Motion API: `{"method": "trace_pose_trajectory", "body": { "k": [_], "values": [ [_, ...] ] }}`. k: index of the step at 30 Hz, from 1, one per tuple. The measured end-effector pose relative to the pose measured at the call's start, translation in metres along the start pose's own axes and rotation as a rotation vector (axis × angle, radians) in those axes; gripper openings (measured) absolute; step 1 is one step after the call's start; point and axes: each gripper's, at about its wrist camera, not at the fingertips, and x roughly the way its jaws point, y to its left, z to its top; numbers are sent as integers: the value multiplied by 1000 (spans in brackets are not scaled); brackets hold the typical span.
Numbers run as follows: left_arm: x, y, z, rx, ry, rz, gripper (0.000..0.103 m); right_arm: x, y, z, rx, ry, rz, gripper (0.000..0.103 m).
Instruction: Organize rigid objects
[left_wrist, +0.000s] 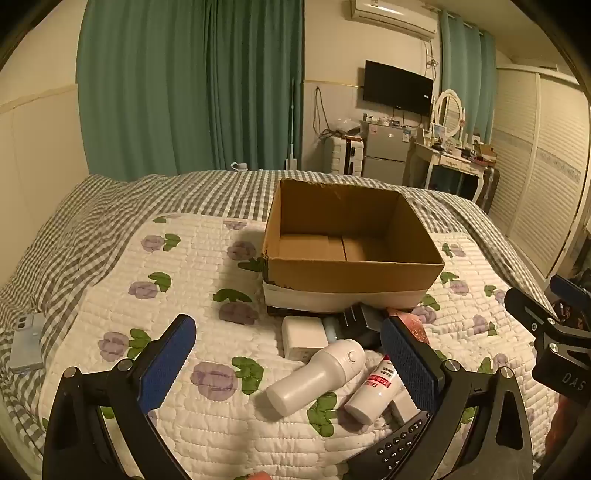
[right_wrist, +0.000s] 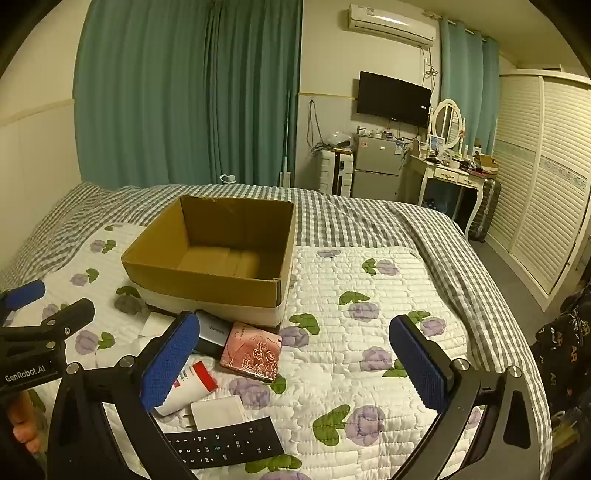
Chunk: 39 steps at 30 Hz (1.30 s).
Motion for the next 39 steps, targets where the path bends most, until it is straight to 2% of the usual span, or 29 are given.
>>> {"method": "trace_pose_trajectory", "body": {
  "k": [13,15,39],
  "values": [
    [-8,13,1,26,-27,12,102,1,0,-1,1,6,6,103],
    [0,-2,-1,27,-21,14,102,2,-1,0,1,7,7,103],
    [-2,-3,0,32,-23,17,102,2,3,-4,-9,19,19,103]
  ]
}}
